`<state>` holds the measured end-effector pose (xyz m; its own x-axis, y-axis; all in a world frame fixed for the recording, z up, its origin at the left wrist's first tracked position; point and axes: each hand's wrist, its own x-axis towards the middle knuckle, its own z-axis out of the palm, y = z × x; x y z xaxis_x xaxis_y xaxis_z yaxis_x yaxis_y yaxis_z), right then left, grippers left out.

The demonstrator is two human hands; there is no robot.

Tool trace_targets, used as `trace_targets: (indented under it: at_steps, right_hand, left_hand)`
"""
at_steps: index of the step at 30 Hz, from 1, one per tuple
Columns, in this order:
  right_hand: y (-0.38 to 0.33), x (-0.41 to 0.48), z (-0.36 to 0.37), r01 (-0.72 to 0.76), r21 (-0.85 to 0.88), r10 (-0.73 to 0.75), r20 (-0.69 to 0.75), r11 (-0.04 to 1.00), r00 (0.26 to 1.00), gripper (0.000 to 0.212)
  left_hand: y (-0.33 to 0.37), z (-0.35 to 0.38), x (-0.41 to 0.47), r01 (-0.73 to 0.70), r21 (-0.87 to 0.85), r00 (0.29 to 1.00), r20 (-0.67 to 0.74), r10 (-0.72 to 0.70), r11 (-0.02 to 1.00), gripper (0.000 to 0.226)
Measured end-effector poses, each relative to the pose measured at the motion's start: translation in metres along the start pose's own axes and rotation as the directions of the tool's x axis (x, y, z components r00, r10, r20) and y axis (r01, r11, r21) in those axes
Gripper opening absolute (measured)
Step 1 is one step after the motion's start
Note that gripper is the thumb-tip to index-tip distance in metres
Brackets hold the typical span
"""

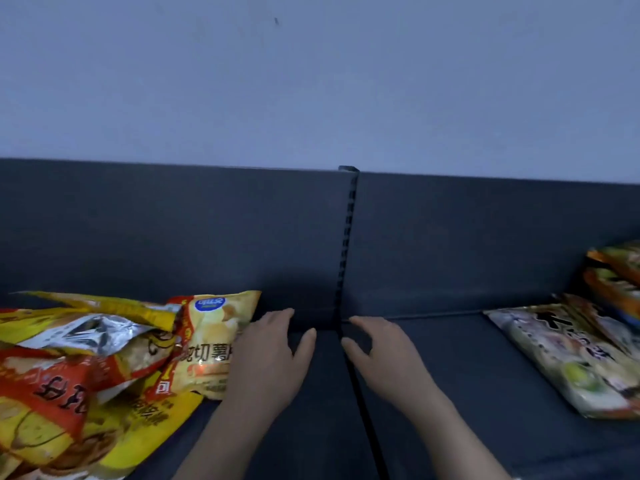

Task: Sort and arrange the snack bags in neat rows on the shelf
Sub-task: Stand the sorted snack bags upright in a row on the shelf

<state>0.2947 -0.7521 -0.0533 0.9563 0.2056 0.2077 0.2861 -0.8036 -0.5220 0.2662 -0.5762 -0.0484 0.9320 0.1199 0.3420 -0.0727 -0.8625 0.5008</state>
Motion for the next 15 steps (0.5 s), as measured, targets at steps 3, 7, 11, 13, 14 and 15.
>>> trace_targets:
  at_steps: [3, 7, 11, 13, 14, 15]
  right_hand:
    - [0.04, -0.026, -0.018, -0.092, -0.023, 0.092, -0.012, 0.996, 0.996, 0.053]
    - [0.088, -0.058, -0.046, -0.165, -0.033, 0.164, -0.046, 0.986, 0.985, 0.053]
    - [0.137, -0.089, -0.078, -0.226, -0.047, 0.224, -0.043, 0.973, 0.974, 0.054]
    - [0.162, -0.105, -0.095, -0.25, -0.047, 0.247, -0.058, 0.967, 0.967, 0.053]
    - [0.175, -0.113, -0.104, -0.257, -0.049, 0.253, -0.069, 0.965, 0.965, 0.053]
    - [0.187, -0.121, -0.112, -0.264, -0.05, 0.26, -0.076, 0.963, 0.963, 0.053]
  left_hand:
    - [0.034, 0.03, -0.01, -0.052, -0.011, 0.996, 0.075, 0.053, 0.999, 0.056]
    - [0.08, 0.064, -0.027, -0.087, -0.041, 0.985, 0.144, 0.092, 0.995, 0.058]
    - [0.129, 0.097, -0.048, -0.092, -0.039, 0.973, 0.209, 0.098, 0.995, 0.059]
    - [0.154, 0.114, -0.058, -0.098, -0.038, 0.965, 0.239, 0.104, 0.994, 0.059]
    - [0.166, 0.123, -0.062, -0.097, -0.037, 0.963, 0.25, 0.103, 0.995, 0.059]
    - [0.178, 0.132, -0.066, -0.093, -0.037, 0.96, 0.263, 0.099, 0.995, 0.059]
